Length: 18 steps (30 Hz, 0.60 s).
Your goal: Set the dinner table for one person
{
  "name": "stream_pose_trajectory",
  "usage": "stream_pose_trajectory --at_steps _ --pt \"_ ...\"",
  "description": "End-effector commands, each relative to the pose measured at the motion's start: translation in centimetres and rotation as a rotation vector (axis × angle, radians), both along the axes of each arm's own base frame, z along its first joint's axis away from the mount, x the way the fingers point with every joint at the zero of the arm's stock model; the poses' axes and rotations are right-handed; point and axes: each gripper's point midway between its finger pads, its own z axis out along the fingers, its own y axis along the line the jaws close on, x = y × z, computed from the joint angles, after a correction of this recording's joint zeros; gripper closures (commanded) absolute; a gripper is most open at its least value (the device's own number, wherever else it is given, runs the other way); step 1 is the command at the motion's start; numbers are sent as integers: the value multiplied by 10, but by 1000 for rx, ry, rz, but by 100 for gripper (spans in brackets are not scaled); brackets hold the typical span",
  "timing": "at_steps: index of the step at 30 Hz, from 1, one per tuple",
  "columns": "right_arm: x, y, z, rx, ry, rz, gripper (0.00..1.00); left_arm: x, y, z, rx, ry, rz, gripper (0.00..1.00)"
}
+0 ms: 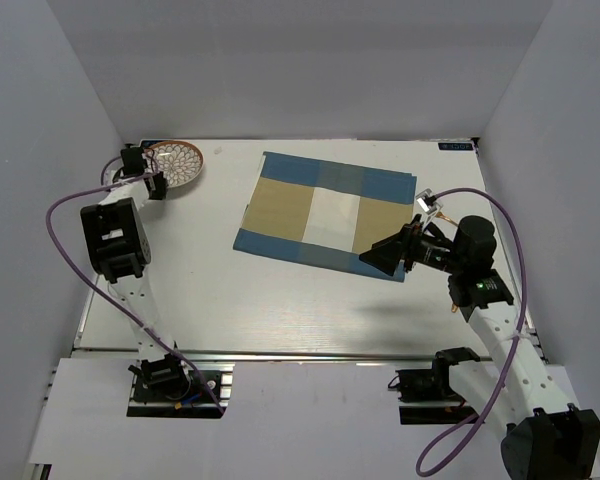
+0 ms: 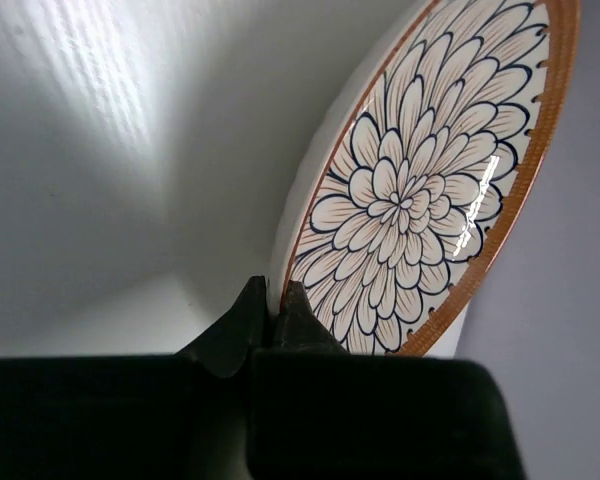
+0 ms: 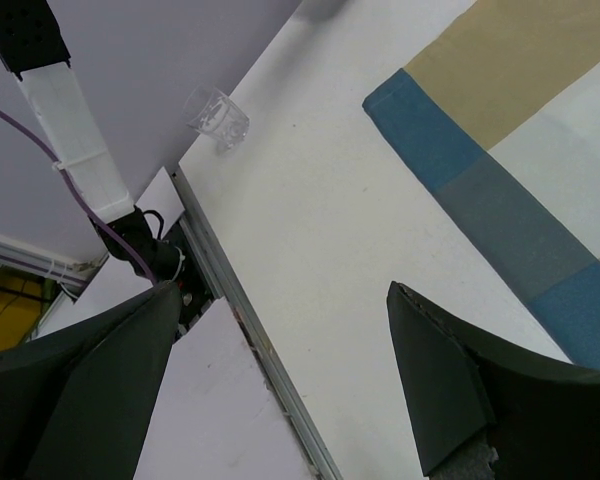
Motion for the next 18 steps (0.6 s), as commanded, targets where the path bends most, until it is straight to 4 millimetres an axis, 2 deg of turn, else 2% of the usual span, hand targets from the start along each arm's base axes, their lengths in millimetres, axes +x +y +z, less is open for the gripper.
stream_pose_trajectory --at_steps 1,4,5,8,9,10,11,13,14,15,16,17,18 --pt "2 1 24 12 -88 -5 11 -16 -4 -12 -37 77 -19 100" --pt "0 -1 29 7 -94 -21 11 -13 -14 12 -62 -2 -54 100" --pt "-3 -2 32 8 -102 -24 11 -9 -22 37 -74 -91 -93 100" --pt "-10 -4 42 14 -132 -29 11 -1 -38 85 -69 -291 -193 100" --pt "-12 -4 43 13 -131 -32 11 0 -43 121 -53 -388 -228 100" --pt "-14 -6 41 6 -121 -41 11 0 -48 137 -44 -446 -262 100" --pt "-19 -7 43 5 -127 -40 11 -2 -63 169 -30 -547 -320 100" --pt "-22 -9 46 3 -136 -57 11 -5 -79 202 -6 -651 -395 100" --pt "-27 -11 46 3 -140 -61 11 -8 -97 226 -8 -733 -477 100" --pt "-31 -12 48 5 -153 -69 11 -9 -115 241 -9 -793 -542 100" --pt "-32 -13 46 6 -143 -76 11 -11 -129 247 -19 -818 -605 100" --pt "-31 -16 43 0 -122 -103 11 -16 -158 258 -51 -846 -731 100" --pt "-32 -18 44 1 -116 -127 11 -19 -173 253 -56 -827 -801 100"
